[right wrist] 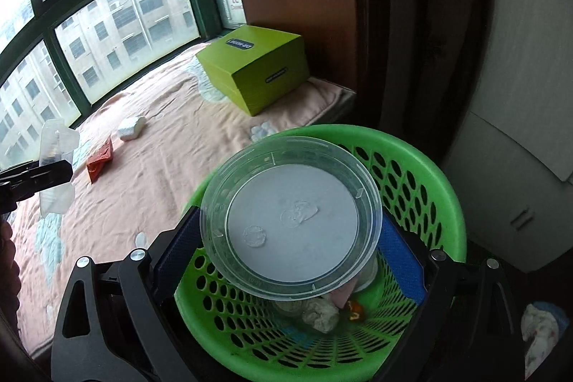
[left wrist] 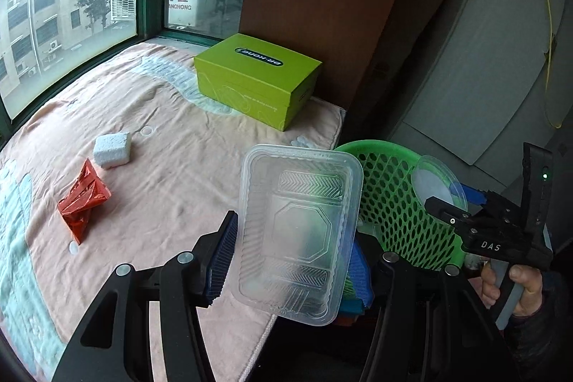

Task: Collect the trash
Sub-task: 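Carry both items to the basket and open the right tool to drop the lid, then lower the clear container into the basket with the left tool, then move both tools back over the window seat toward the orange bag and foam block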

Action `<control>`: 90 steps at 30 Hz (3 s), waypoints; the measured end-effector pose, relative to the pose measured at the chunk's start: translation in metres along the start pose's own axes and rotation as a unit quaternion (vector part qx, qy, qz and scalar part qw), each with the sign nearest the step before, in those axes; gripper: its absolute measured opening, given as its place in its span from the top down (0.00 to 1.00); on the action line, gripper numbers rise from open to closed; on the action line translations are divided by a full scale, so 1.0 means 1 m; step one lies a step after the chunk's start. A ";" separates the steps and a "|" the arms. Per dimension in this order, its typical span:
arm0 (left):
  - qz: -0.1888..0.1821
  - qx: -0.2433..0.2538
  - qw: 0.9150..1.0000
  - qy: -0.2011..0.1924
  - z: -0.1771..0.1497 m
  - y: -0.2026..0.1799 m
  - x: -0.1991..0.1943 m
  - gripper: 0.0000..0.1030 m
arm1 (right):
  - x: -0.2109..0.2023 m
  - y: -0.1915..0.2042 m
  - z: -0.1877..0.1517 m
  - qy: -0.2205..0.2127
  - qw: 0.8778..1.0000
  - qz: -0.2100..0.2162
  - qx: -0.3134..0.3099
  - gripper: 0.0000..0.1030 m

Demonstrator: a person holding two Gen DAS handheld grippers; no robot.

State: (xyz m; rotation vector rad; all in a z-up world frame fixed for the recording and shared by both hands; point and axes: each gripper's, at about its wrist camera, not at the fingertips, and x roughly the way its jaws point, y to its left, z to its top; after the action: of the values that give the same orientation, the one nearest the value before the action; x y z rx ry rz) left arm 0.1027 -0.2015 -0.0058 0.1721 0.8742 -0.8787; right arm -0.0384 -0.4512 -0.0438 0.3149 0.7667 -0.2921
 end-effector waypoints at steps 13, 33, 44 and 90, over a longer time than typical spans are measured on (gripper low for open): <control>-0.027 0.021 0.999 0.006 0.016 -0.044 0.014 0.47 | -0.014 -0.028 -0.004 -0.016 0.999 0.002 0.030 0.08; -0.058 0.030 0.997 0.046 0.014 -0.092 0.051 0.47 | -0.046 -0.049 -0.003 -0.055 0.997 -0.006 0.055 0.08; -0.065 0.038 0.995 0.062 0.012 -0.110 0.067 0.47 | -0.050 -0.057 -0.004 -0.059 0.996 -0.001 0.066 0.08; 0.155 -0.068 0.985 0.027 0.000 0.105 0.019 0.22 | -0.007 0.059 0.028 -0.029 0.996 0.089 -0.011 0.08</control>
State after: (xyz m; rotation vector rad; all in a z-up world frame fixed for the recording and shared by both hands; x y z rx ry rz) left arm 0.1859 -0.1451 -0.0415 0.2080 0.9261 -0.5247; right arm -0.0036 -0.4073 -0.0097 0.3508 0.6794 -0.1240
